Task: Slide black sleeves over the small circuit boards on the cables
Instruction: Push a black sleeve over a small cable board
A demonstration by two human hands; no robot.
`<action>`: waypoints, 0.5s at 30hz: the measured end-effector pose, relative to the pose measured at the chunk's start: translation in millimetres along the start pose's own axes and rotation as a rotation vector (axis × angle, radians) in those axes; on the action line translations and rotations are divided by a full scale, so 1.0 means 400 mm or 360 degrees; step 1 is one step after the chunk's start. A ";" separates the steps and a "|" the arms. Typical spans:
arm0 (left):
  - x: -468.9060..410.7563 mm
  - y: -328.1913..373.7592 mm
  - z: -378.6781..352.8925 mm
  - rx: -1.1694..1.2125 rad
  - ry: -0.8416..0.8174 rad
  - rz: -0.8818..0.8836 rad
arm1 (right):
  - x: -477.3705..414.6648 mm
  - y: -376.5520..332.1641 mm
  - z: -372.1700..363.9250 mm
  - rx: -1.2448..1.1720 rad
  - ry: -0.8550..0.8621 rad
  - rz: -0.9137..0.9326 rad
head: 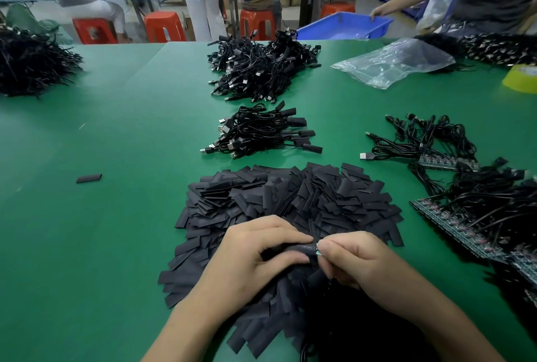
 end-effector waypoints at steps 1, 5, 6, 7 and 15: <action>0.000 0.000 -0.002 -0.0019 0.0007 0.0010 | 0.000 0.000 -0.001 0.0017 0.0011 0.0005; 0.000 -0.001 -0.002 -0.0072 0.0038 0.0002 | 0.000 -0.004 -0.002 0.0070 0.0069 0.0049; 0.001 -0.001 -0.002 -0.0075 0.0055 -0.0008 | 0.001 -0.006 -0.002 0.0080 0.0097 0.0067; 0.001 -0.001 -0.002 -0.0080 0.0079 -0.0016 | 0.001 -0.009 -0.002 0.0078 0.0125 0.0088; 0.005 0.004 -0.003 -0.0089 0.0192 -0.0076 | 0.006 -0.022 0.001 0.0026 0.0136 0.0136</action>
Point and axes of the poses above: each hand's wrist, its own x-axis away from the middle knuckle, its own z-axis out of the back of the hand, y = z × x, the point moved 1 cm from there along -x, towards the middle knuckle, and after that the axes turned 3 degrees about -z, right-handed, at the moved point
